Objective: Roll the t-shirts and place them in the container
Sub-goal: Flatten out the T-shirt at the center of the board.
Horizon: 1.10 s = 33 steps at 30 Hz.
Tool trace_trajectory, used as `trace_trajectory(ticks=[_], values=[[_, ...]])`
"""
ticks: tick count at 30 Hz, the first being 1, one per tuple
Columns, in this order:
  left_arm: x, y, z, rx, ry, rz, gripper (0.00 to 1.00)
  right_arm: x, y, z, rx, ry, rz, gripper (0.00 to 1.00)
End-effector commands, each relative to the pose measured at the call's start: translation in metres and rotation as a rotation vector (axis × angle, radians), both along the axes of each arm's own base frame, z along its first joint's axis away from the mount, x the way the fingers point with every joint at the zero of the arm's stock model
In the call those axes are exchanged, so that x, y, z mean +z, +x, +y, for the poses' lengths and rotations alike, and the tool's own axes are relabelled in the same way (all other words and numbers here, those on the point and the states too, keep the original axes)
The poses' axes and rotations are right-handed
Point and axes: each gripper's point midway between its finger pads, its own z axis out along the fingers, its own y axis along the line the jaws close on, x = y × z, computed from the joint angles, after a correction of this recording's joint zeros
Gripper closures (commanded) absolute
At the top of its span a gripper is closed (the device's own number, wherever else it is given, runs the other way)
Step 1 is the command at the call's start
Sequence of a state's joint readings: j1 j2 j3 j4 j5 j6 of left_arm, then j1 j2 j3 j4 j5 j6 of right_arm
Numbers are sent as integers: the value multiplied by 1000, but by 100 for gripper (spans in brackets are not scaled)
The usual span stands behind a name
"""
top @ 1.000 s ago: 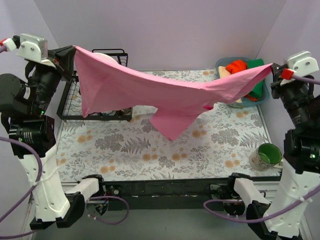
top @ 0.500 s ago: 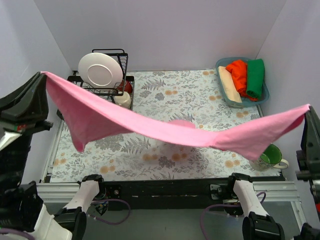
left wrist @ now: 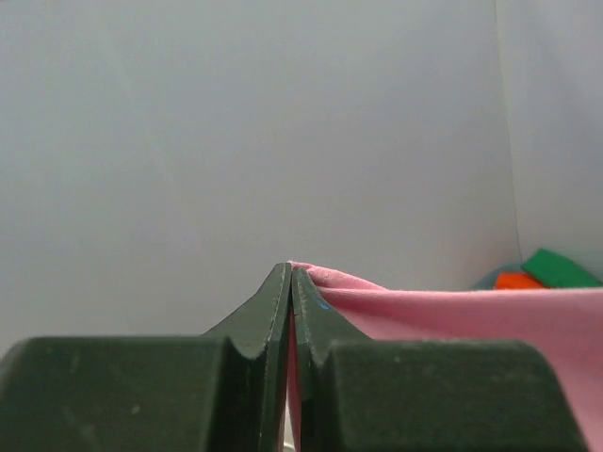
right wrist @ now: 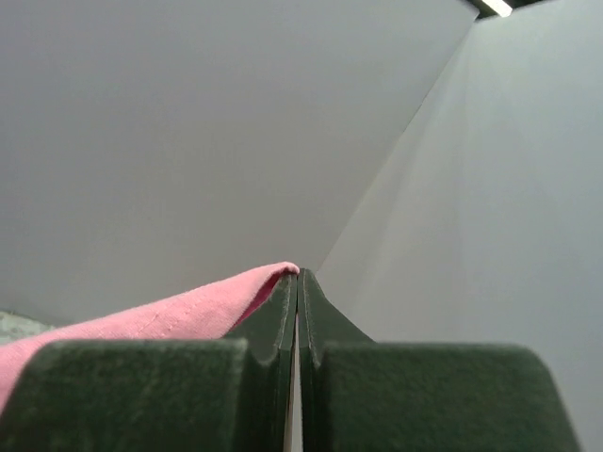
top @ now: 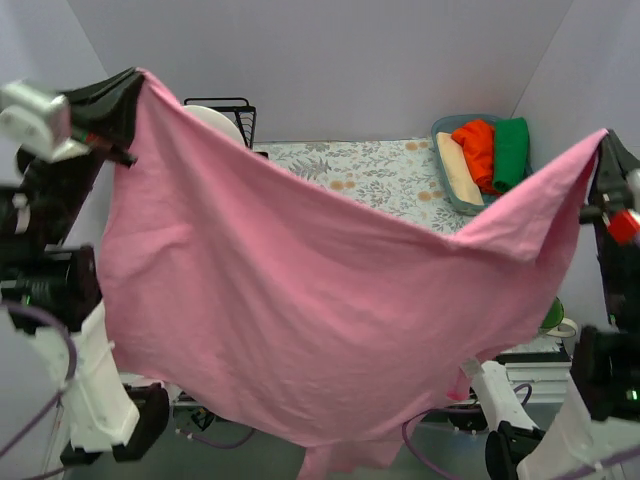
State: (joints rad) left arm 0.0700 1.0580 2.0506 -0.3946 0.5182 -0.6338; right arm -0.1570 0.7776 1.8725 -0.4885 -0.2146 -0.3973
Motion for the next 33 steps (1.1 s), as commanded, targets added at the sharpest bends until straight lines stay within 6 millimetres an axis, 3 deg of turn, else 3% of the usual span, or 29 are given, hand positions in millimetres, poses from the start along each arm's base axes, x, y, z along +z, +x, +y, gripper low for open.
trace_trajectory(ticks=[1, 2, 3, 4, 5, 6, 7, 8, 9, 10, 11, 12, 13, 14, 15, 16, 17, 18, 19, 23, 29, 33], values=[[-97, 160, -18, -190, 68, 321, 100, -52, 99, -17, -16, -17, 142, 99], [-112, 179, -22, -223, 73, 363, 100, -71, 111, -17, -7, -24, 182, 99], [-126, 196, -28, -245, 81, 396, 100, -117, 135, -19, 4, -16, 269, 99], [-147, 216, -40, -271, 91, 445, 100, -139, 145, -16, 28, -23, 312, 99], [-184, 248, -60, -298, 154, 495, 100, -160, 154, -17, 35, -24, 349, 99], [-215, 264, -72, -311, 188, 557, 100, -211, 172, -20, 38, -12, 442, 99], [-241, 272, -101, -356, 237, 592, 100, -232, 180, -23, 30, -6, 478, 99], [-294, 304, -112, -346, 306, 656, 100, -259, 188, -26, 19, 3, 525, 99], [-321, 313, -124, -358, 337, 700, 100, -279, 200, -31, 3, 10, 553, 99], [-340, 321, -141, -376, 367, 716, 100, -322, 209, -37, -21, 30, 637, 99], [-397, 348, -147, -359, 387, 808, 100, -340, 215, -42, -37, 35, 672, 99], [-418, 359, -156, -358, 413, 825, 100, -365, 226, -45, -41, 40, 730, 99], [-437, 373, -160, -346, 413, 848, 100, -378, 234, -52, -76, 36, 741, 99], [-431, 391, -161, -309, 403, 821, 100, -399, 247, -58, -94, 44, 797, 99], [-470, 410, -167, -305, 390, 876, 100, -406, 254, -63, -115, 50, 814, 99], [-474, 421, -170, -290, 381, 869, 100, -413, 260, -69, -142, 65, 840, 99], [-454, 434, -173, -273, 365, 811, 100, -415, 274, -75, -158, 82, 860, 99], [-475, 444, -178, -261, 365, 823, 100, -417, 281, -77, -168, 95, 873, 99], [-471, 448, -181, -255, 364, 798, 100, -417, 286, -80, -179, 119, 883, 99], [-474, 452, -192, -247, 386, 720, 100, -412, 306, -85, -184, 142, 865, 99], [-493, 458, -201, -251, 352, 745, 100, -428, 316, -93, -220, 139, 905, 99], [-492, 462, -209, -227, 318, 736, 100, -435, 323, -106, -282, 137, 925, 99]])
